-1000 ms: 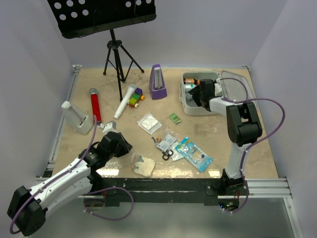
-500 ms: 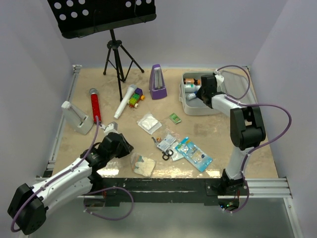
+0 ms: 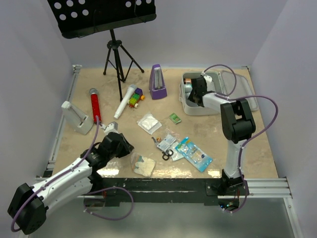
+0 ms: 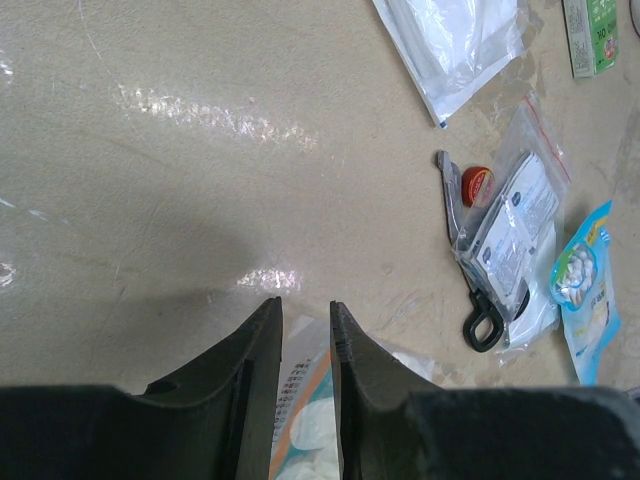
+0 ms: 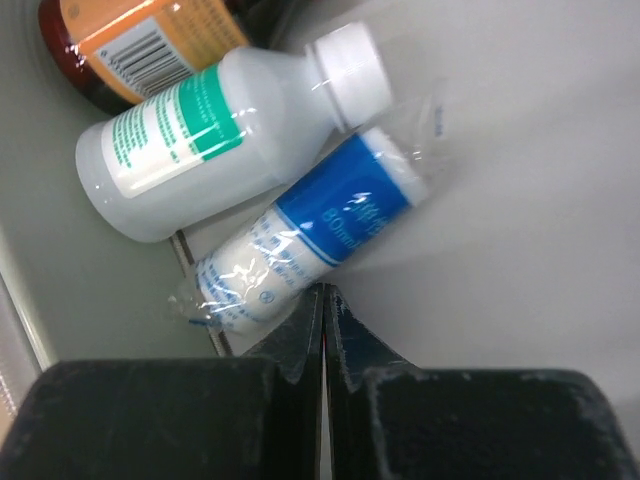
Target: Organize the medicine kit
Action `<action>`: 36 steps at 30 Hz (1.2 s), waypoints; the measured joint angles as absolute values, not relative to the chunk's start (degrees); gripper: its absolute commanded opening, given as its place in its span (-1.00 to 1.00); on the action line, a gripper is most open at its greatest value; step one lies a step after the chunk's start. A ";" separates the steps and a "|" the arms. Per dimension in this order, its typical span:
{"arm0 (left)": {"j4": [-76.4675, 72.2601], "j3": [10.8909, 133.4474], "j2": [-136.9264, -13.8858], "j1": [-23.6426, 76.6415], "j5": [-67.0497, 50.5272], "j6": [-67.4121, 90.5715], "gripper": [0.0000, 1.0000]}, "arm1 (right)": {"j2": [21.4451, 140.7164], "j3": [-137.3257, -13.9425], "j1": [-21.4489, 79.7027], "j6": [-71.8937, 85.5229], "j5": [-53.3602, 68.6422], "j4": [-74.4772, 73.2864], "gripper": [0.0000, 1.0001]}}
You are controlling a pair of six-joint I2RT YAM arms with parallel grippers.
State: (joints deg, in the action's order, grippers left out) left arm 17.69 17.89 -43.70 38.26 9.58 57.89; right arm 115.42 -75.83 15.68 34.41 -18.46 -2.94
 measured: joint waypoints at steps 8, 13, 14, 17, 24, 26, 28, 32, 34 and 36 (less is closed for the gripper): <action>17.67 17.89 -43.90 38.26 9.69 57.84 -0.40 | 118.26 -79.64 16.69 34.74 -18.31 -4.01 -1.00; 17.69 17.89 -44.95 38.26 9.67 57.80 -0.40 | 118.06 -80.55 16.53 34.87 -16.86 -4.27 -0.93; 17.69 17.89 -45.01 38.26 9.67 57.78 -0.40 | 117.78 -80.42 16.53 34.83 -16.64 -4.19 -0.92; 17.74 17.89 -44.84 38.26 9.65 57.69 -0.40 | 114.85 -78.54 16.49 34.59 -15.75 -4.16 -0.85; 17.63 17.89 -42.98 38.26 9.28 57.76 -0.40 | 104.73 -75.92 15.68 33.89 -19.27 -3.95 -0.79; 17.63 17.89 -42.87 38.26 9.13 57.76 -0.40 | 104.12 -75.94 14.59 33.95 -20.71 -3.60 -0.84; 17.65 17.89 -42.85 38.26 9.13 57.74 -0.40 | 105.06 -76.01 13.34 34.00 -21.76 -3.60 -0.88; 17.74 17.89 -42.70 38.26 9.15 57.69 -0.40 | 110.96 -76.79 10.61 34.02 -23.49 -4.43 -0.93; 17.80 17.89 -42.61 38.26 9.17 57.69 -0.40 | 113.60 -76.82 9.87 34.02 -23.86 -5.45 -0.94; 17.82 17.89 -42.61 38.26 9.19 57.67 -0.40 | 115.66 -76.82 9.41 34.00 -24.51 -6.44 -0.95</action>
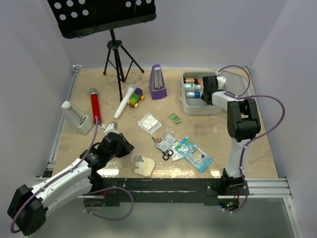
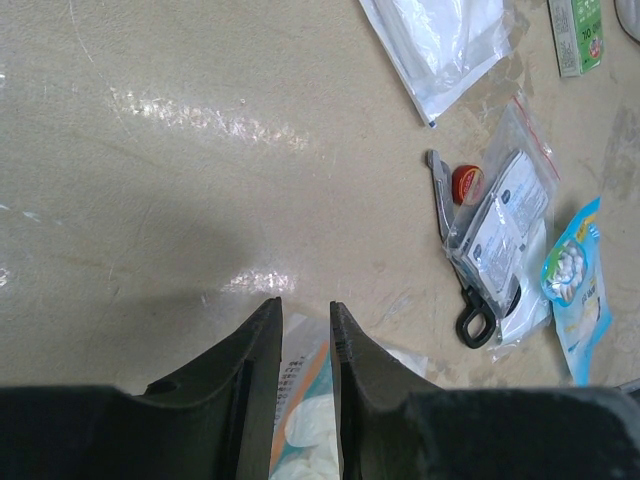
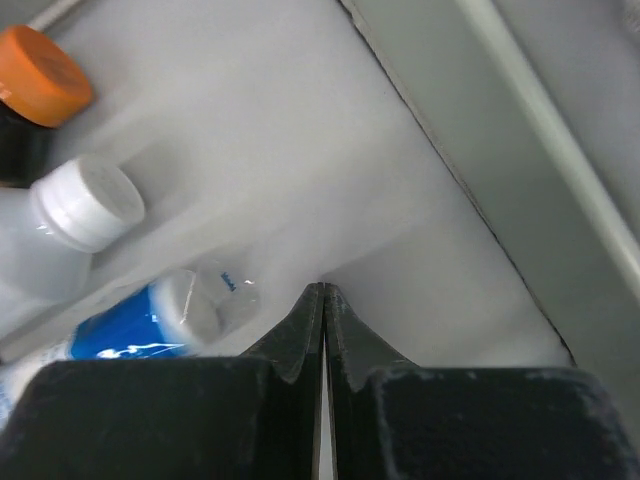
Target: Organize the medicine kit
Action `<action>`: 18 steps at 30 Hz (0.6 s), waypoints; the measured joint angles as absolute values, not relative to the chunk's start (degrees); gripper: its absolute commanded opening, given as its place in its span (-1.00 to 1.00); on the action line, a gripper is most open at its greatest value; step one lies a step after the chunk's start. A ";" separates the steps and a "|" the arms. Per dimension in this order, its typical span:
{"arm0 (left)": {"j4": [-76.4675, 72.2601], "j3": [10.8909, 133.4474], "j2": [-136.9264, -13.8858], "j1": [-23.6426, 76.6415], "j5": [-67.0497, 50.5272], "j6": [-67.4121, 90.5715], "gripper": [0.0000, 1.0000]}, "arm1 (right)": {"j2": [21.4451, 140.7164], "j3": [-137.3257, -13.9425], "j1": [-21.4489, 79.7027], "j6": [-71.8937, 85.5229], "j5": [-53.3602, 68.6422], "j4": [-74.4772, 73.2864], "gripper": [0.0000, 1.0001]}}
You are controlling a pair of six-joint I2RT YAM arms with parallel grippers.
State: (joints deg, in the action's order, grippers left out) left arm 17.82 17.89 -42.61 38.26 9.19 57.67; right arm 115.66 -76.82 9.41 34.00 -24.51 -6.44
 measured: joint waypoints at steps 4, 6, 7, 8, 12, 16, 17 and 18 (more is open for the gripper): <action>17.72 17.89 -42.98 38.26 9.19 57.45 -0.40 | 117.12 -77.76 9.45 33.98 -24.71 -6.85 -0.96; 17.67 17.89 -43.44 38.26 9.19 57.43 -0.40 | 117.12 -78.39 9.61 33.98 -24.49 -6.28 -0.95; 17.67 17.89 -43.68 38.26 9.19 57.43 -0.40 | 117.12 -78.43 9.65 33.98 -24.38 -5.89 -0.95; 17.63 17.89 -43.88 38.26 9.19 57.43 -0.40 | 117.12 -78.43 9.67 33.98 -24.18 -5.54 -0.96; 17.58 17.87 -44.47 38.26 9.17 57.43 -0.40 | 117.32 -78.61 9.76 33.89 -22.24 -5.08 -0.95; 17.21 17.76 -44.56 38.26 9.17 57.45 -0.40 | 118.85 -79.50 10.04 33.45 -19.66 -4.19 -0.95; 17.10 17.65 -44.56 38.26 9.17 57.45 -0.40 | 119.02 -79.50 10.17 33.32 -19.29 -4.08 -0.95; 17.02 17.41 -44.56 38.26 9.15 57.45 -0.40 | 119.20 -79.50 10.35 33.15 -18.74 -3.81 -0.95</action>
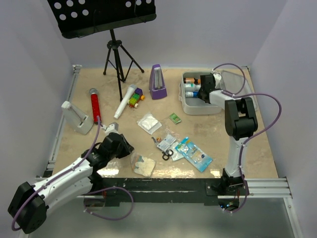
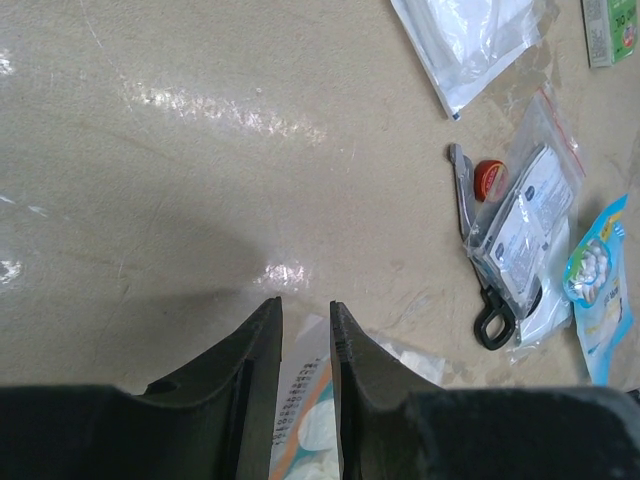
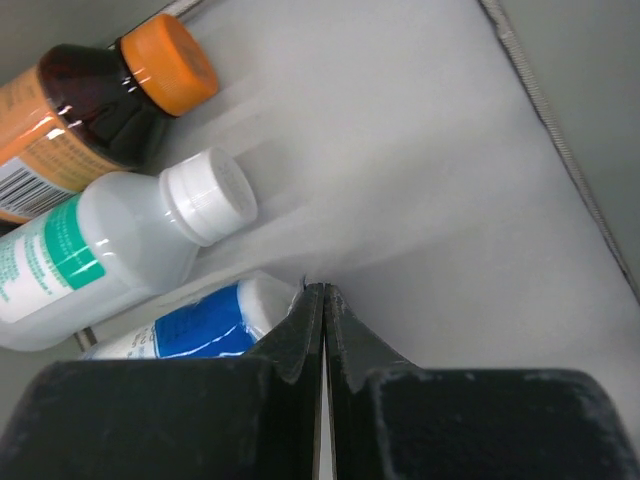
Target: Organize the medicine kit
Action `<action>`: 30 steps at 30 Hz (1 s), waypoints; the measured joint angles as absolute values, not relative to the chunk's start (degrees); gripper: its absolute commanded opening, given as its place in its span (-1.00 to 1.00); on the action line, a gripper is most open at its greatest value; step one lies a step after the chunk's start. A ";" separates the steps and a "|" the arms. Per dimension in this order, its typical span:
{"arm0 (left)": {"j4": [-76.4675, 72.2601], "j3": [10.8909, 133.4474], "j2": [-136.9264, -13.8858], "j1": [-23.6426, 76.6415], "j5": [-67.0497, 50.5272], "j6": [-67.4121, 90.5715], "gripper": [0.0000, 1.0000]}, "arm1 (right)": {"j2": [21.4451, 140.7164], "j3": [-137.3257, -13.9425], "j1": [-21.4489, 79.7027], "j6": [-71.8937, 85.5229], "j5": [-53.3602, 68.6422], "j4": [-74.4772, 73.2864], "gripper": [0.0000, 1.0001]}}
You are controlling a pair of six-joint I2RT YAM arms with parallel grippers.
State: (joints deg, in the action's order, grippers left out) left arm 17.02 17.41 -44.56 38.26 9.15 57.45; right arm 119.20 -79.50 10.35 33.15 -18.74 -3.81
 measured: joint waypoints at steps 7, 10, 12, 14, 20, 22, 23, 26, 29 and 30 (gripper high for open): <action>16.99 16.91 -44.56 38.26 9.10 57.45 -0.41 | 118.80 -79.24 10.94 32.71 -17.21 -2.87 -0.85; 17.15 16.91 -44.14 38.26 9.13 57.47 -0.40 | 115.04 -76.62 11.00 33.32 -18.13 -3.29 -0.60; 17.26 16.91 -43.59 38.26 9.13 57.45 -0.40 | 110.30 -74.81 11.20 33.56 -18.70 -4.01 -0.36; 17.26 16.91 -43.09 38.26 9.13 57.47 -0.38 | 105.58 -74.30 11.42 33.36 -19.03 -4.29 -0.18; 18.09 16.91 -41.17 38.26 9.17 57.47 -0.34 | 88.23 -70.59 16.03 30.89 -21.19 -1.91 0.11; 18.57 16.91 -40.16 38.26 9.21 57.47 -0.34 | 83.92 -68.40 20.56 29.36 -21.58 -1.04 0.13; 18.79 16.91 -39.75 38.26 9.28 57.47 -0.34 | 82.67 -67.53 23.11 28.67 -21.37 -0.58 0.13; 19.35 16.93 -38.70 38.26 9.65 57.49 -0.35 | 82.59 -65.78 32.69 26.37 -19.97 1.02 0.10; 20.18 16.95 -38.00 38.26 9.93 57.49 -0.35 | 87.74 -65.76 39.92 24.86 -18.87 1.50 0.07; 20.71 17.02 -37.71 38.26 10.07 57.52 -0.35 | 89.95 -65.76 41.56 24.49 -18.41 1.52 0.06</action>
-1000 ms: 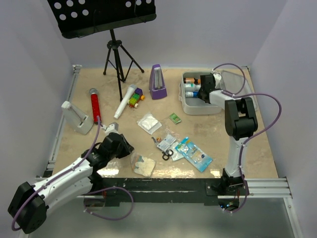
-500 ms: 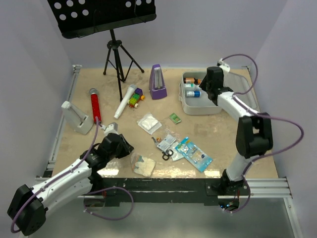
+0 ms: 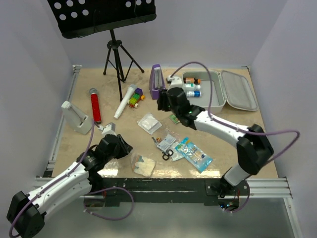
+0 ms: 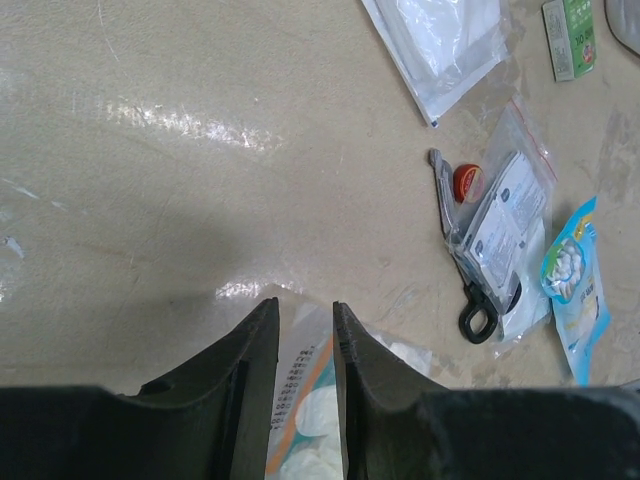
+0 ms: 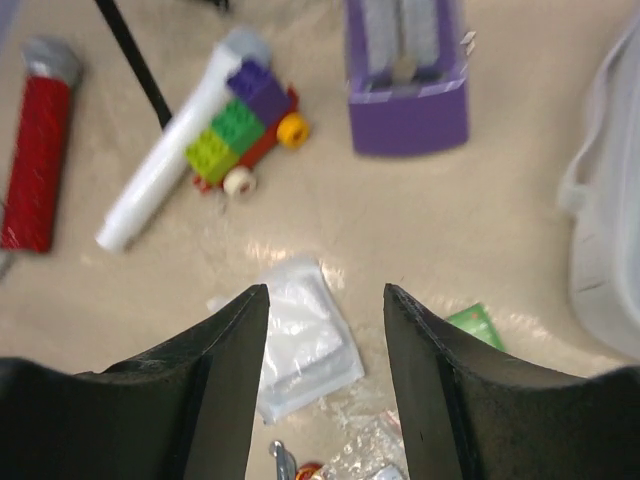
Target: Organize the medicine kit
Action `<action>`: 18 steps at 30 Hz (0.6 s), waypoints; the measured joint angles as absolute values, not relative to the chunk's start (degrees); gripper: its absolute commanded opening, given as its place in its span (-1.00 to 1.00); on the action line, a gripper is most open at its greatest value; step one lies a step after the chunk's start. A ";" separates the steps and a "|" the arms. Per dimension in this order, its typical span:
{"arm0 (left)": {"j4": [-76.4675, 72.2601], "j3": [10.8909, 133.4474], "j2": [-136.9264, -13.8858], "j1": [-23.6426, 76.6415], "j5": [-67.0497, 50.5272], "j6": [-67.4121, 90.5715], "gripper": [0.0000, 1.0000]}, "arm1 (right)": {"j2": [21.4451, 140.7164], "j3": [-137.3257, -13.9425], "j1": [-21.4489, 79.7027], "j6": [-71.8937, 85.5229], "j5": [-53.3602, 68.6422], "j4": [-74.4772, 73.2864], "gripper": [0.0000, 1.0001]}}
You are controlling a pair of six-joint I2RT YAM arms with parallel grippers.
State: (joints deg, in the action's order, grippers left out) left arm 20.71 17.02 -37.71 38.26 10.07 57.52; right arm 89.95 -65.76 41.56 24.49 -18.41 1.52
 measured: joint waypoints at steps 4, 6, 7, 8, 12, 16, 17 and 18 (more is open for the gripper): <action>22.57 17.04 -36.01 38.26 10.72 57.76 -0.35 | 99.83 -66.61 45.52 23.44 -17.76 0.93 0.07; 23.44 17.04 -35.09 38.26 11.05 57.93 -0.35 | 104.81 -68.20 47.11 22.83 -17.80 0.19 0.04; 23.94 17.04 -34.63 38.26 11.20 57.93 -0.35 | 106.98 -69.25 47.81 22.59 -17.89 -0.16 0.04; 24.40 17.04 -34.26 38.26 11.35 57.95 -0.36 | 108.53 -70.15 48.31 22.37 -17.96 -0.45 0.02; 25.58 17.04 -33.45 38.26 11.79 57.98 -0.35 | 112.95 -73.38 50.00 21.82 -18.09 -0.84 0.01; 25.78 17.04 -33.69 38.26 11.90 57.95 -0.35 | 113.62 -74.26 50.33 21.50 -18.50 -0.82 -0.06; 25.78 17.04 -33.89 38.26 11.92 57.95 -0.35 | 113.73 -74.41 50.30 21.43 -18.55 -0.84 -0.08; 25.78 17.04 -34.15 38.26 11.94 57.95 -0.35 | 113.78 -74.46 50.30 21.34 -18.57 -0.89 -0.10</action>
State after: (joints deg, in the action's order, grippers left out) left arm 25.78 17.04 -34.15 38.26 11.94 57.95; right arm 113.78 -74.46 50.30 21.34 -18.57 -0.89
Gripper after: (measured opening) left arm 0.323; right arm 0.483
